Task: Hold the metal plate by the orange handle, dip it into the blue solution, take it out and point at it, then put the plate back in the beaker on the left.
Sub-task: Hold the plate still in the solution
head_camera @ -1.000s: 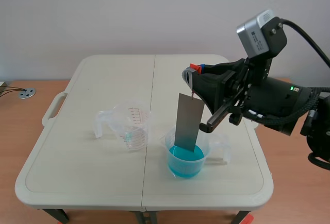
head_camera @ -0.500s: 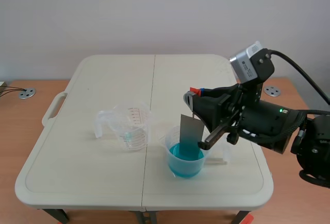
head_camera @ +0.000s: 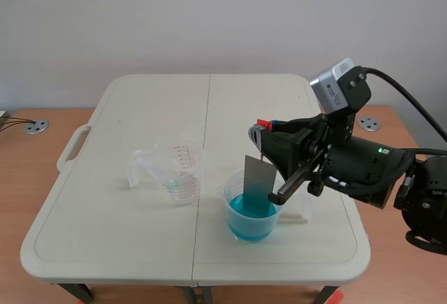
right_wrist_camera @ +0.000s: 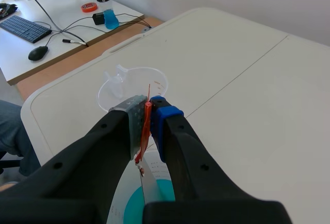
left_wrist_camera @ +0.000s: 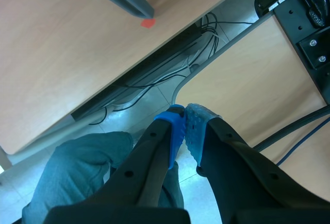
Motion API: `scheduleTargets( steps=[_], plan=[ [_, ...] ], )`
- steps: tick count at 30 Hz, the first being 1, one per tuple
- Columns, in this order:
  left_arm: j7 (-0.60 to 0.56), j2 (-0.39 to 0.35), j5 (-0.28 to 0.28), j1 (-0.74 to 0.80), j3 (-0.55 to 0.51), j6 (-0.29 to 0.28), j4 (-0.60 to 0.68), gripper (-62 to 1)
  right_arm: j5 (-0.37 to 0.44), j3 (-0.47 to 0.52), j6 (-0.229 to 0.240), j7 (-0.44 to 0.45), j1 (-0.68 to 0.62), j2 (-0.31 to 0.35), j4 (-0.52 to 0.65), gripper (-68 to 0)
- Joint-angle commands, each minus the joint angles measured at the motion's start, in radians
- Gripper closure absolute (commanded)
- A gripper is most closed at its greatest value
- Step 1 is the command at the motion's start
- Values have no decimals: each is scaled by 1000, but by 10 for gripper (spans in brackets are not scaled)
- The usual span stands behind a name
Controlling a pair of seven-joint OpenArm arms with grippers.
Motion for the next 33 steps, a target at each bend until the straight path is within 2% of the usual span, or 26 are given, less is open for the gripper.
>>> scheduleTargets(
  steps=[1,33],
  plan=[
    [-11,5,-5,-3,5,0,14,-16,7,0,0,4,12,0,10,-13],
    [-18,6,-5,-3,5,-1,14,-16,8,0,0,4,12,0,10,-13]
  ],
)
